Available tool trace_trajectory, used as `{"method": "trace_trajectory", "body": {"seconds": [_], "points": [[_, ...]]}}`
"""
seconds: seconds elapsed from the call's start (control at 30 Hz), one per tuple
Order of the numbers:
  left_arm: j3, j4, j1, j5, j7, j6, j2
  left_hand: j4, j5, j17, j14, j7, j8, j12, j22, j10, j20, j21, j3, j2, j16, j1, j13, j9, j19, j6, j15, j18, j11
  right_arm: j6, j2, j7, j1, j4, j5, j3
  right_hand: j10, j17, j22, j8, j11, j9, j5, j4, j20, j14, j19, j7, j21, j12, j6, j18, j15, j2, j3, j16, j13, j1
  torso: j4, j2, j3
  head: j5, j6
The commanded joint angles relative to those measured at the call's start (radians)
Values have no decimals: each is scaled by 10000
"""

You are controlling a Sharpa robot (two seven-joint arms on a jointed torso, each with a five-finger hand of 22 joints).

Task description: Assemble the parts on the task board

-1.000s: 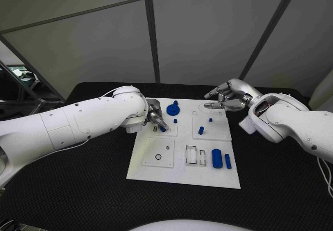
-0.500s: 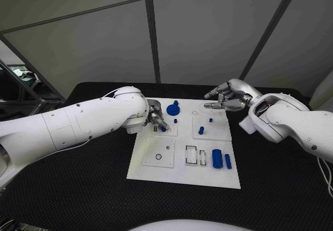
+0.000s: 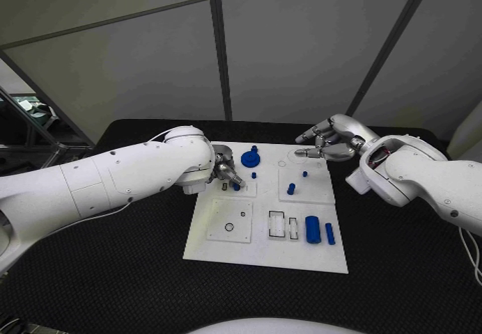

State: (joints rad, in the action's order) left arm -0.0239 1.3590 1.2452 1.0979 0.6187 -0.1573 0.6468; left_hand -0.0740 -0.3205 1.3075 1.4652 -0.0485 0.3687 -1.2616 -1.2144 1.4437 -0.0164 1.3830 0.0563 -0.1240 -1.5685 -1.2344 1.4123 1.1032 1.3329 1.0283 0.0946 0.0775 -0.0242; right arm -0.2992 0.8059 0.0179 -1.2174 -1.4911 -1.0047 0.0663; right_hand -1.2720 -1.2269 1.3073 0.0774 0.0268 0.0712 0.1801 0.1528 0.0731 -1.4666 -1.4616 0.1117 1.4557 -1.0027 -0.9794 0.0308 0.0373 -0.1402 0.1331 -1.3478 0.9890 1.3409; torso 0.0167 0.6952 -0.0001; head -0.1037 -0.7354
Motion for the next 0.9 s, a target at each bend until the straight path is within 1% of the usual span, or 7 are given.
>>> {"method": "trace_trajectory", "body": {"seconds": [0.03, 0.1, 0.23, 0.43, 0.57, 0.83, 0.9], "points": [[25, 23, -29, -54, 142, -35, 40, -301, 993, 2633, 1056, 478, -75, 33, -27, 634, 18, 41, -226, 321, -23, 526, 277, 107, 60, 609, 82, 12, -318, 40, 1, -59, -20, -4, -22, 7, -76, 21, 781, -57, 2, -15, 54, -32, -79, -260, 3, 0, -69, -13, -73, 146, 96, -30, -13, 60, -33, -108, 1, -1, -4, 13, 7], [24, 51, -30, -55, 129, 44, 67, -671, 1916, 2633, 1056, 460, -120, 27, -46, 651, 26, 42, -586, 512, -23, 887, 301, 206, 72, 709, 81, 11, -322, 37, 1, -63, -19, 5, -23, 7, -76, 21, 781, -57, 2, -15, 54, -32, -79, -260, 3, 0, -69, -13, -73, 146, 96, -30, -13, 60, -33, -108, -5, -3, -5, 17, 23], [22, 101, -30, -56, 92, 174, 109, -1187, 2640, 2633, 1056, 451, -209, 3, -81, 674, 29, 46, -1054, 729, -23, 1206, 344, 366, 94, 806, 85, 8, -312, 34, -2, -70, -19, 19, -23, 7, -76, 21, 781, -57, 2, -15, 54, -32, -79, -260, 3, 0, -69, -13, -73, 146, 96, -30, -13, 60, -33, -108, -3, -1, -8, 15, 45], [12, 179, -31, -57, 45, 442, 165, -1695, 2716, 2633, 1056, 450, -326, -39, -129, 695, 58, 53, -1526, 958, -23, 1273, 401, 571, 124, 847, 107, 3, -323, 33, -15, -83, -18, 46, -23, 7, -67, 27, 766, -61, 3, -16, 52, -30, -80, -259, 11, 1, -79, 3, -73, 149, 96, -33, -19, 66, -50, -123, -2, -2, -5, 18, 69], [-85, 224, -32, -57, 27, 576, 200, -1836, 2717, 2633, 1056, 451, -364, -29, -134, 692, 68, 51, -1653, 1036, -23, 1252, 411, 636, 128, 841, 116, 3, -323, 32, -21, -90, -17, 66, -23, 7, -66, 34, 761, -62, 3, -17, 51, -29, -80, -258, 13, 1, -83, 4, -73, 150, 96, -32, -21, 72, -52, -129, 0, 3, -8, 36, 95], [-543, 382, -28, -57, 32, 520, 349, -2007, 2716, 2633, 1056, 445, -443, 63, -78, 666, 80, 8, -1813, 1179, -23, 1133, 399, 731, 89, 804, 124, 16, -322, 29, -21, -102, -17, 118, -23, 7, -64, 45, 754, -64, 4, -17, 51, -26, -80, -255, 17, 2, -88, 6, -73, 152, 96, -32, -23, 80, -55, -138, -1, -2, -3, 42, 119], [-733, 411, 8, -57, 133, 194, 424, -2004, 2698, 2529, 1024, 398, -639, 448, 193, 555, 72, -162, -1805, 1177, 71, 791, 279, 735, -100, 628, 106, 74, -291, 29, -20, -103, -17, 132, -23, 6, -64, 45, 754, -64, 4, -17, 51, -26, -80, -255, 17, 2, -88, 6, -73, 152, 96, -32, -23, 80, -55, -138, 0, -2, -1, 44, 120]]}}
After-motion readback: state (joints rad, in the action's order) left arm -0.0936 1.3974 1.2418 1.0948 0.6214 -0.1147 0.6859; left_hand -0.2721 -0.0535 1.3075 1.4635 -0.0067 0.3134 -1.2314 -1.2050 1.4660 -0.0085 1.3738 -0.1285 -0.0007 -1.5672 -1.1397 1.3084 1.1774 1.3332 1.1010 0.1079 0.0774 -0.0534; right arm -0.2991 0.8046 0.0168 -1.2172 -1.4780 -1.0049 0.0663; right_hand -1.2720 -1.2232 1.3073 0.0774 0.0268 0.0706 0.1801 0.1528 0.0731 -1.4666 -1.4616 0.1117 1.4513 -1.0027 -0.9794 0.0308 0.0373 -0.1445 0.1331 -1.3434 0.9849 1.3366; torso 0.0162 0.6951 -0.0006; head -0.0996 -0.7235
